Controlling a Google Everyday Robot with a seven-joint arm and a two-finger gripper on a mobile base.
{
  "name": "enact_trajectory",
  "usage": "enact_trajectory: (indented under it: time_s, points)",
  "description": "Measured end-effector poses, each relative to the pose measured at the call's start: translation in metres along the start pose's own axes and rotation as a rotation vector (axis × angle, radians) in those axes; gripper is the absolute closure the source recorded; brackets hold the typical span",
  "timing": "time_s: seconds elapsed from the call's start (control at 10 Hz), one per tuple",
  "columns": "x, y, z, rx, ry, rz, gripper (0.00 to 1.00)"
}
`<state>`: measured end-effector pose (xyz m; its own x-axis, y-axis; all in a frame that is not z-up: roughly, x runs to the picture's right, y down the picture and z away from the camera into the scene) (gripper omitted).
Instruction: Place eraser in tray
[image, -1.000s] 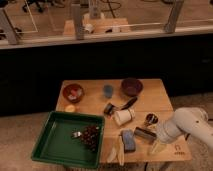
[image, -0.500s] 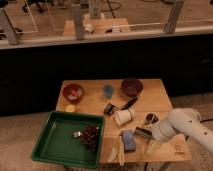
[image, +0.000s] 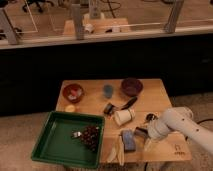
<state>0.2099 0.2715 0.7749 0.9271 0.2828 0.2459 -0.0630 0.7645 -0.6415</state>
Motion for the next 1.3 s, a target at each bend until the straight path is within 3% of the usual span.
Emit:
enact_trajectory:
  time_s: [0.1,0.3,0.4,0.7,0.9,1.1,1.3]
  points:
    - [0.000,-0.003,0.003,-0.001,0.010,-0.007,0.22]
    - [0.001,-0.009,0.010,-0.003,0.034,-0.021,0.40]
    - [0.000,-0.012,0.011,-0.008,0.030,-0.034,0.50]
    - [-0.019,-0.007,0.007,-0.053,-0.008,-0.163,0.80]
    - [-0.043,-0.006,-0.014,-0.062,-0.022,-0.224,0.98]
    - [-0.082,-0.003,-0.047,-0.067,-0.040,-0.304,1.00]
    - [-0.132,0.002,-0.071,-0.082,-0.090,-0.397,1.00]
